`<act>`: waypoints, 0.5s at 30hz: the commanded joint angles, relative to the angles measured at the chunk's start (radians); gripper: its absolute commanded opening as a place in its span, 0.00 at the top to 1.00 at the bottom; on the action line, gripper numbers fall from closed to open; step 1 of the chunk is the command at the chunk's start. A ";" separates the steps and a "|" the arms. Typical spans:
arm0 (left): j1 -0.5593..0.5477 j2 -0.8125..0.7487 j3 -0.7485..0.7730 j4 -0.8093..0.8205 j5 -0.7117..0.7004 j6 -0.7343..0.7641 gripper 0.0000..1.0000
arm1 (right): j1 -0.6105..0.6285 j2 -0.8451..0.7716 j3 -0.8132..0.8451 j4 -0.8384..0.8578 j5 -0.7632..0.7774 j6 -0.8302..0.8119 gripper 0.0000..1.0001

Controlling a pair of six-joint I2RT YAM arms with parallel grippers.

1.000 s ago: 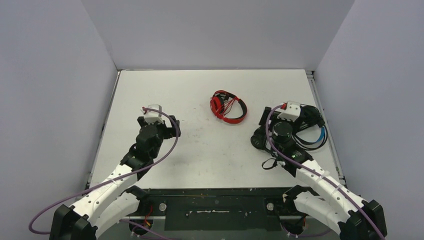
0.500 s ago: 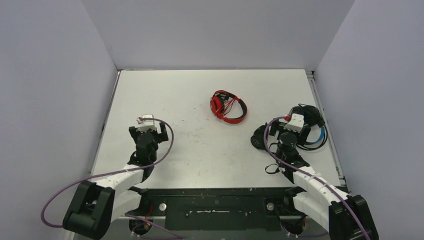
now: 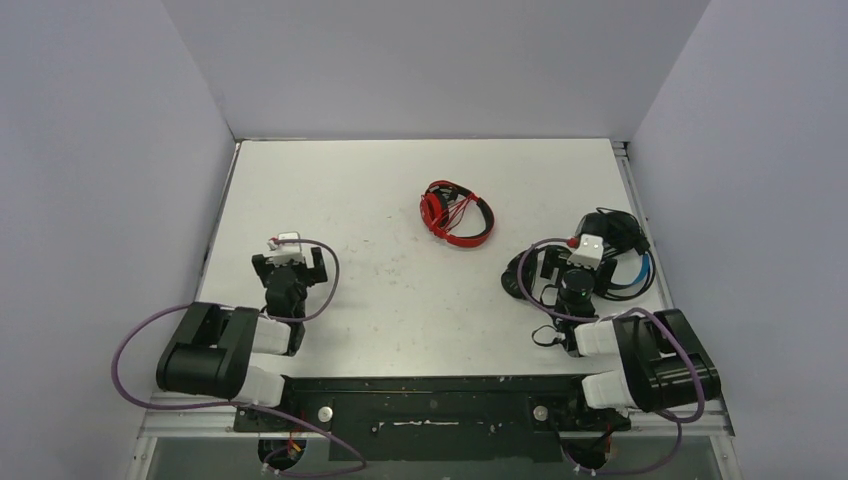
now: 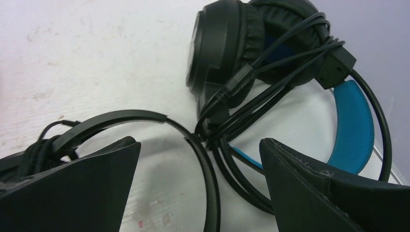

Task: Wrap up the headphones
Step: Reset both arms

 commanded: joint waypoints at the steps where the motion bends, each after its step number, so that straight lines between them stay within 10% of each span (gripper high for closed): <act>1: 0.045 0.148 0.015 0.274 0.082 0.012 0.03 | -0.051 0.075 0.002 0.270 -0.035 -0.001 0.00; 8: 0.048 0.201 0.098 0.164 0.098 0.016 0.03 | -0.070 0.280 -0.016 0.515 -0.067 -0.029 0.00; 15: 0.048 0.198 0.100 0.163 0.092 0.012 0.03 | -0.093 0.269 0.098 0.275 -0.097 0.007 0.00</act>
